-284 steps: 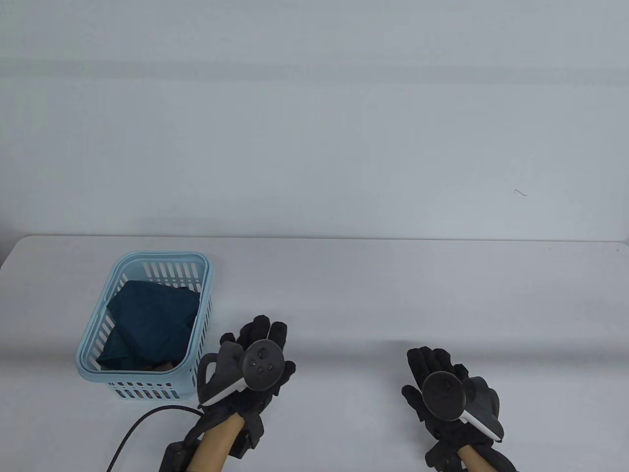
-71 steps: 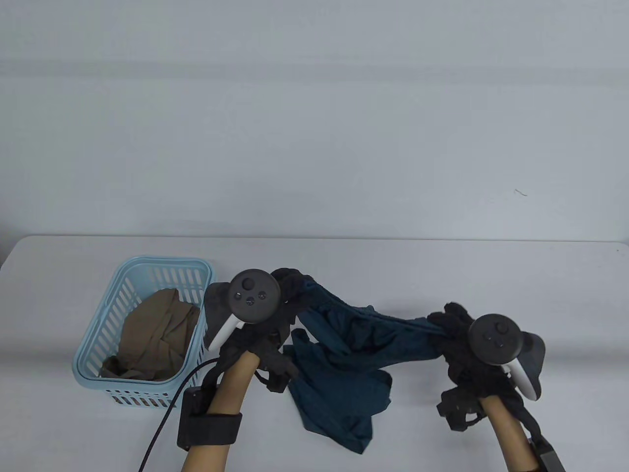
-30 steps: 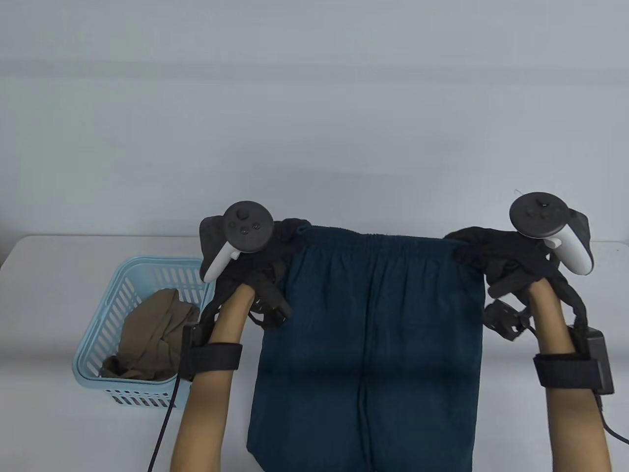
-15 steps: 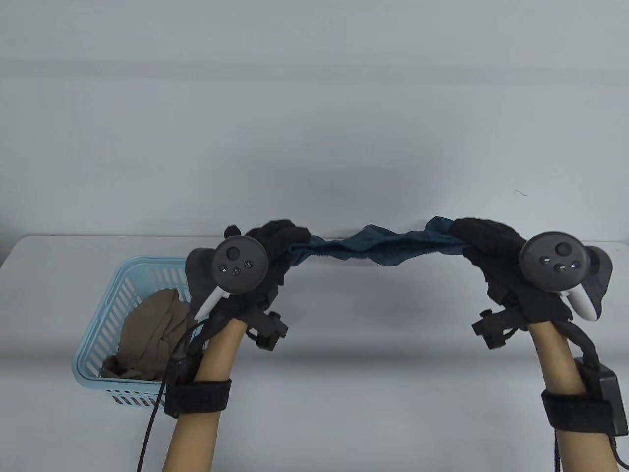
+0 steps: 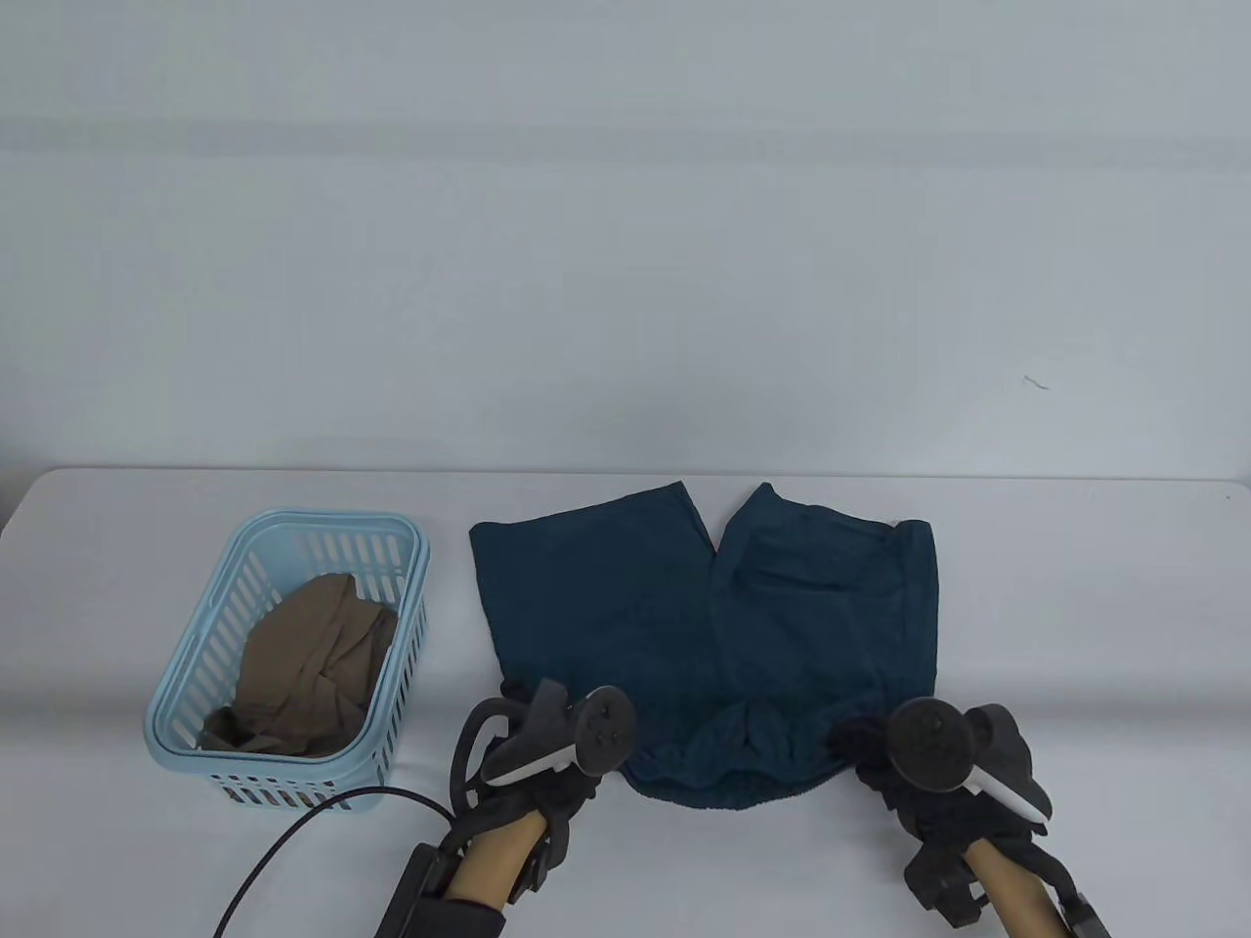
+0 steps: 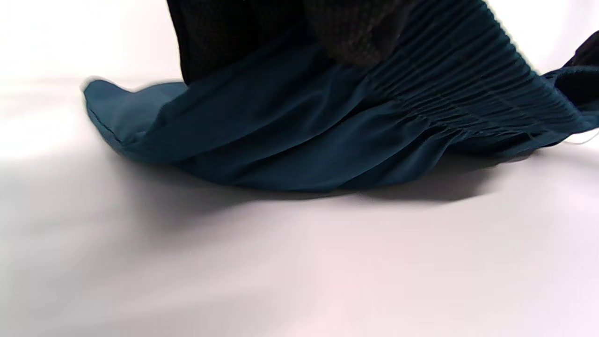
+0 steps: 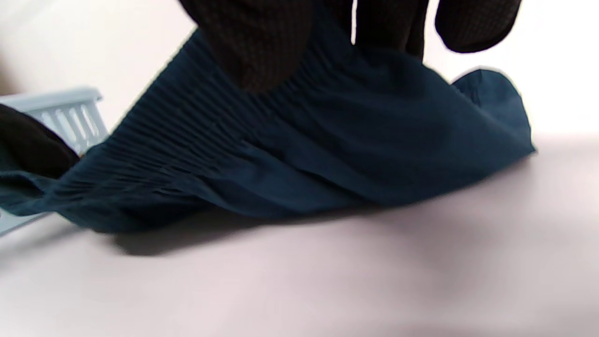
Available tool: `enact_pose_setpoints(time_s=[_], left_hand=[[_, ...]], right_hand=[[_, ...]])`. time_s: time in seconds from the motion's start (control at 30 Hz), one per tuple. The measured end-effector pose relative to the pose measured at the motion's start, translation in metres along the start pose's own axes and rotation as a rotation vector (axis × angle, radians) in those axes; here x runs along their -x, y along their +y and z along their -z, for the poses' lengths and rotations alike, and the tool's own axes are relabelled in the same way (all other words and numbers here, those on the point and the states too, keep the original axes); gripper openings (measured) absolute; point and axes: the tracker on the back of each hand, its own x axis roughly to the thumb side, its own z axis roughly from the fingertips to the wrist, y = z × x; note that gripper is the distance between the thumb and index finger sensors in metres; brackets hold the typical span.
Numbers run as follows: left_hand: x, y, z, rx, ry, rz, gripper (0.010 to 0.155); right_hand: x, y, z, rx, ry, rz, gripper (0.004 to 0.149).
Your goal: Roll shorts into tight roll
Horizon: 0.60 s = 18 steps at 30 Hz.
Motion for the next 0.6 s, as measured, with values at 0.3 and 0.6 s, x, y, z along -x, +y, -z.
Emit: enact_pose_setpoints(time_s=[0.3, 0.6], left_hand=[[-0.004, -0.041, -0.012, 0.081, -0.038, 0.053, 0.046], [-0.004, -0.049, -0.014, 0.232, -0.052, 0.043, 0.05]], right_hand=[[0.004, 0.035, -0.009, -0.185, -0.003, -0.024, 0.049], [0.002, 0.048, -0.013, -0.417, 0.015, -0.02, 0.066]])
